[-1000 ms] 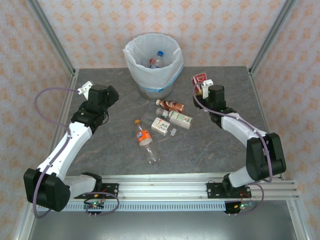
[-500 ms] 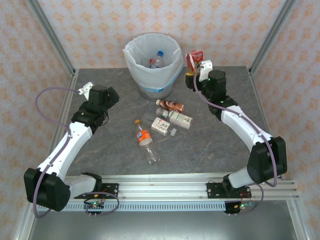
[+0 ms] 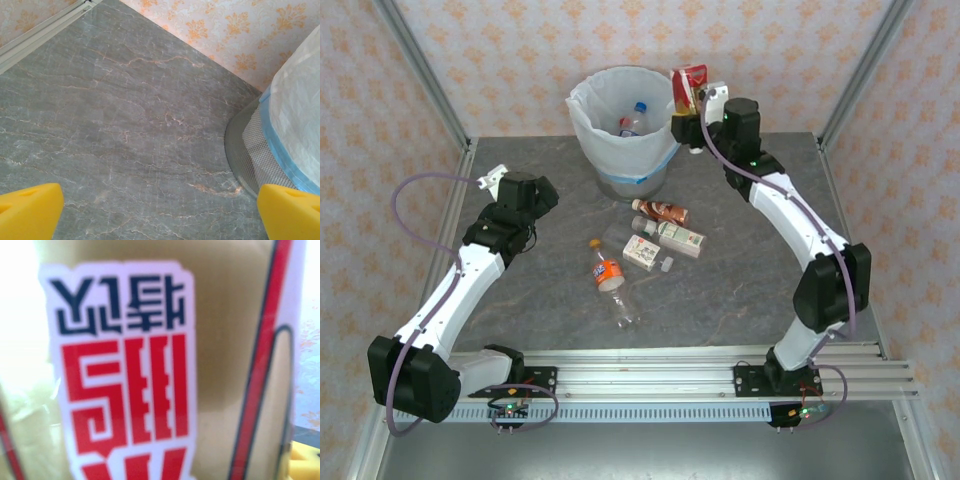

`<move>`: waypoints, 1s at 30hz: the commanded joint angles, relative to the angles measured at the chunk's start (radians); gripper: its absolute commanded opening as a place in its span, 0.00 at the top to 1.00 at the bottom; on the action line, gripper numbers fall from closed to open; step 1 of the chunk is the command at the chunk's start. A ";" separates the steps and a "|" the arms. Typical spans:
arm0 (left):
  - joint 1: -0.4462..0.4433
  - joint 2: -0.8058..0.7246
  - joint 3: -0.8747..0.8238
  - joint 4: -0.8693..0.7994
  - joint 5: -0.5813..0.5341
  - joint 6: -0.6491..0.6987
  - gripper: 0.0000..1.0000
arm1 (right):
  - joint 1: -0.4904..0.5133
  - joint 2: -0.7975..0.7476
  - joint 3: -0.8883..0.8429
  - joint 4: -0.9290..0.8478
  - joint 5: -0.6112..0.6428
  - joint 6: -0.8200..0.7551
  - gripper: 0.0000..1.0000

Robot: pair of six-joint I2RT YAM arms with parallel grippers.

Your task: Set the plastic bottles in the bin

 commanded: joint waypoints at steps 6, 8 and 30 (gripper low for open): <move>0.012 -0.008 -0.004 -0.036 -0.009 0.025 0.00 | 0.022 0.116 0.222 -0.069 -0.068 0.103 0.48; 0.013 -0.007 0.002 -0.039 -0.007 0.029 0.00 | 0.035 0.154 0.285 -0.099 -0.067 0.102 0.48; 0.013 -0.010 0.004 -0.076 -0.019 0.051 0.00 | 0.111 0.616 1.000 -0.227 0.005 0.054 0.47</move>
